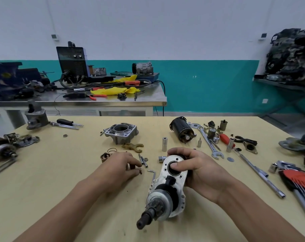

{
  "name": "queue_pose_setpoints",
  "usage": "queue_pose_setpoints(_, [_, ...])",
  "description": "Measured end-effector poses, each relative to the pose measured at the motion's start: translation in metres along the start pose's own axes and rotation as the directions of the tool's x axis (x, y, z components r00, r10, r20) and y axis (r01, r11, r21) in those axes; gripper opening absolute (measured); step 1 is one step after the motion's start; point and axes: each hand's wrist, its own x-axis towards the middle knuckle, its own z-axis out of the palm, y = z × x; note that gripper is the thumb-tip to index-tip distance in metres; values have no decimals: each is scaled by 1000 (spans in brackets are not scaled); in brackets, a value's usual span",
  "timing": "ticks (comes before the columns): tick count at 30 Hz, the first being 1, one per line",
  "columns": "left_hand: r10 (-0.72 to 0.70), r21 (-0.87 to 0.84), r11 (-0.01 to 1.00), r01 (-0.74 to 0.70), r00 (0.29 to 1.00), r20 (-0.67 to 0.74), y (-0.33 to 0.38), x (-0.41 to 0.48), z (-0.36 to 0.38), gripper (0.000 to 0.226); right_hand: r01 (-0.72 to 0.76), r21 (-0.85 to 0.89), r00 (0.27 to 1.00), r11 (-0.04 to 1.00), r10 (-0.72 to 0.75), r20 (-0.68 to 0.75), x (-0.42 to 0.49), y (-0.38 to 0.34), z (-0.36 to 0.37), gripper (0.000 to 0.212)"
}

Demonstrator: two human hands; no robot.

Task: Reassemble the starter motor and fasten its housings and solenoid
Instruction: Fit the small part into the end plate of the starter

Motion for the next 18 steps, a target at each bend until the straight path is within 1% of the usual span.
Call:
queue_pose_setpoints(2, [8,-13,1000,-8,1000,19,1,-1,0,25,0,-3,1000,1000,0,-6,0,0,0,33])
queue_pose_setpoints(3, [15,-10,1000,-15,999,33,1,-1,0,25,-2,-4,1000,1000,2,-11,1,0,-1,32])
queue_pose_setpoints(8, [25,13,1000,-25,998,59,4,-2,-3,12,-3,3,1000,1000,3,-7,1,1,-1,33])
queue_pose_setpoints(11, [20,39,999,-21,999,31,9,-5,-4,7,0,5,1000,1000,0,-7,1,1,-1,33])
queue_pose_setpoints(12, [20,1,1000,-20,1000,2,12,-8,-5,5,0,6,1000,1000,0,-9,1,1,-2,32])
queue_pose_setpoints(13, [23,-80,996,-25,999,-32,15,-11,-7,8,0,7,1000,1000,0,-10,1,1,-2,31])
queue_pose_setpoints(14, [29,-203,978,-41,998,-63,19,-15,-9,11,1,5,1000,1000,-1,-13,2,1,-2,31])
queue_pose_setpoints(16, [62,-465,881,-88,996,-72,32,-24,-14,8,8,-8,1000,1000,-8,-21,2,2,-2,30])
queue_pose_setpoints(17, [91,-550,827,-111,994,-64,39,-28,-17,9,13,-14,1000,1000,-13,-24,3,2,-2,31])
queue_pose_setpoints(18, [115,-595,794,-129,991,-61,45,-32,-18,12,18,-19,999,1000,-19,-28,3,3,-2,31])
